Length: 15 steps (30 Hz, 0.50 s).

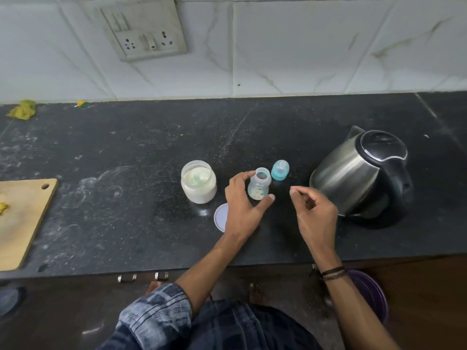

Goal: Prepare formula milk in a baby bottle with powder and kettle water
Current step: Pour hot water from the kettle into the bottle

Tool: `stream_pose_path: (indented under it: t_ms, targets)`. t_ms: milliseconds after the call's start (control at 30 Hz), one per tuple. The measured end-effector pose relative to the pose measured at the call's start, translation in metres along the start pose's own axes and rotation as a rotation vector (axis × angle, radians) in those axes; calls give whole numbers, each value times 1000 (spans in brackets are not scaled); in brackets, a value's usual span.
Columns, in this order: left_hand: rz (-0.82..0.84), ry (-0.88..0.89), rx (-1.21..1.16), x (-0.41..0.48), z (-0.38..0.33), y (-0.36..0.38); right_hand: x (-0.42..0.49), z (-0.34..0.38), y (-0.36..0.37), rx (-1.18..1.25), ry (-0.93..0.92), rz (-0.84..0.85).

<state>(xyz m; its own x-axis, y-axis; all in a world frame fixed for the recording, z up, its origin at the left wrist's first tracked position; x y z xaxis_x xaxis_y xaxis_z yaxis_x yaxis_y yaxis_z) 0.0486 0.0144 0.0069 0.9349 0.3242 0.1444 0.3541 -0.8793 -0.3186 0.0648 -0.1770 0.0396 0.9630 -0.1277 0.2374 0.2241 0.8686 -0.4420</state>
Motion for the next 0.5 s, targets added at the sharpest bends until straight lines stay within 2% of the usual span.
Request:
stream_pose_path:
  t_ms: [100, 233, 400, 500]
  targets:
    - [36, -52, 6, 0, 2, 15, 8, 19, -31, -157, -173, -70]
    - [17, -122, 1, 8, 11, 26, 16, 35, -78, -313, -349, -258]
    - [-36, -206, 24, 18, 16, 37, 27, 26, -121, -481, -279, -463]
    - [-54, -230, 52, 21, 18, 41, 30, 18, -135, -463, -213, -508]
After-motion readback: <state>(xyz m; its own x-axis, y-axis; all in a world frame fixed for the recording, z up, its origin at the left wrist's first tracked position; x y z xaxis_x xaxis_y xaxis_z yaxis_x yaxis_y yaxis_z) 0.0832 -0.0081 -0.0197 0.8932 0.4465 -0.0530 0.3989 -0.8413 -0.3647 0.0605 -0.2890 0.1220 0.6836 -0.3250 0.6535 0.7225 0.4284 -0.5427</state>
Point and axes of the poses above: each hand's wrist, its own x-axis towards the middle knuckle, its own y-axis out of the palm, z = x × y, the point moved 7 cm from there along x, towards the middle knuckle, and after that the axes turned 1 degree about y, right-handed, at the moved point
